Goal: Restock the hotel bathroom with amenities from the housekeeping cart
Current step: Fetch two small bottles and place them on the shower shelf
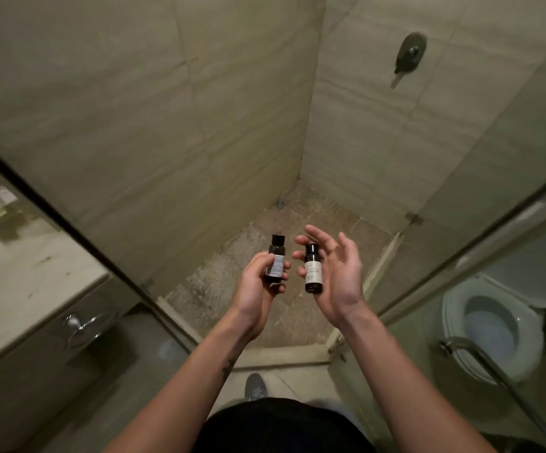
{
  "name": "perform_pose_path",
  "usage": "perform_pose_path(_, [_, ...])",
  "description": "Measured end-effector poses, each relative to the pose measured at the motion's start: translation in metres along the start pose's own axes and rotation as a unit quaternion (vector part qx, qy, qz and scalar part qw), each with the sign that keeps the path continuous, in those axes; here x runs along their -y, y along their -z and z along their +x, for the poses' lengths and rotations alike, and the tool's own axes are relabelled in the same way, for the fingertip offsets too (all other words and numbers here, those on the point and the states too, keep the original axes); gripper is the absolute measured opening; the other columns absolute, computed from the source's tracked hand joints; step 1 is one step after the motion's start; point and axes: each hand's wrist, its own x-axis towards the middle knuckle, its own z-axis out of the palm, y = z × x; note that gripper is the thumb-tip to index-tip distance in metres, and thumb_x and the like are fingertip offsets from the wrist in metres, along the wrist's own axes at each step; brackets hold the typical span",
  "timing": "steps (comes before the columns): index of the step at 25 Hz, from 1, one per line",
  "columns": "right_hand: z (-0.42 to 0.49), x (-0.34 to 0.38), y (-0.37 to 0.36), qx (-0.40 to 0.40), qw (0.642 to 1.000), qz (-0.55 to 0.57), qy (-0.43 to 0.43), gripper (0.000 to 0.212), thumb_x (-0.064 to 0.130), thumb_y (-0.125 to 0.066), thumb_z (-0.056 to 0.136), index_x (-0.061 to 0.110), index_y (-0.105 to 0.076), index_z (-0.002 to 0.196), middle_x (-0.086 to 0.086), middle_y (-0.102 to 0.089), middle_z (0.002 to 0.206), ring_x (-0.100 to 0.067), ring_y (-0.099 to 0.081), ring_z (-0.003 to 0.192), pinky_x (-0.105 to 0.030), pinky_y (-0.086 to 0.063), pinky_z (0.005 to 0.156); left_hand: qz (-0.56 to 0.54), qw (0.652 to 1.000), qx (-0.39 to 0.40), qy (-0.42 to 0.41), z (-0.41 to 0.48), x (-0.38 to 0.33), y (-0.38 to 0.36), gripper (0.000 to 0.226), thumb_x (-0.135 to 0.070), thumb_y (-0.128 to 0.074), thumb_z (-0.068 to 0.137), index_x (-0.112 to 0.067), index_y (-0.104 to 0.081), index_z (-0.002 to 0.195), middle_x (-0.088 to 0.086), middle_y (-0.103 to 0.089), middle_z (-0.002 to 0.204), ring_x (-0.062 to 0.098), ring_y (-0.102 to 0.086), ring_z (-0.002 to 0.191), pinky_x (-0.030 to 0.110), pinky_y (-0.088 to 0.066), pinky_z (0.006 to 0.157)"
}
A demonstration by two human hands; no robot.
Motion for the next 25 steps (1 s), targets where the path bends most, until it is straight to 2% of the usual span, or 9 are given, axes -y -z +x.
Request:
perform_pose_path(8, [0.108,0.033,-0.035,-0.011,1.000,0.001,0.014,0.052,0.039,-0.032,0.102,0.003,-0.057,0.128,-0.012,-0.066,0.105,-0.021,-0.062,0.078,-0.029,-0.042,0.056,0.011,1.000,0.024,0.004,0.102,-0.069,-0.014,0.015,-0.014,-0.041,0.102,-0.007,-0.053,0.107,0.006,-0.060,0.082,0.014,-0.051,0.065,0.028,-0.035,0.060])
perform_pose_path(15, [0.231,0.048,-0.042,-0.016,1.000,0.001,-0.010,0.050,0.038,-0.034,0.100,0.004,-0.060,0.124,-0.013,-0.067,0.103,-0.022,-0.062,0.076,-0.028,-0.042,0.055,0.007,1.000,-0.007,0.011,0.208,-0.096,-0.027,0.014,-0.013,-0.041,0.101,-0.010,-0.054,0.099,0.006,-0.061,0.080,0.014,-0.051,0.065,0.028,-0.034,0.060])
perform_pose_path(25, [0.451,0.144,-0.043,-0.004,1.000,0.006,-0.009,0.048,0.037,-0.033,0.100,0.003,-0.060,0.122,-0.014,-0.069,0.105,-0.022,-0.063,0.075,-0.028,-0.041,0.052,0.033,0.999,-0.025,-0.008,0.422,-0.157,-0.119,0.014,-0.010,-0.042,0.100,-0.011,-0.055,0.095,0.007,-0.062,0.079,0.015,-0.052,0.063,0.030,-0.034,0.060])
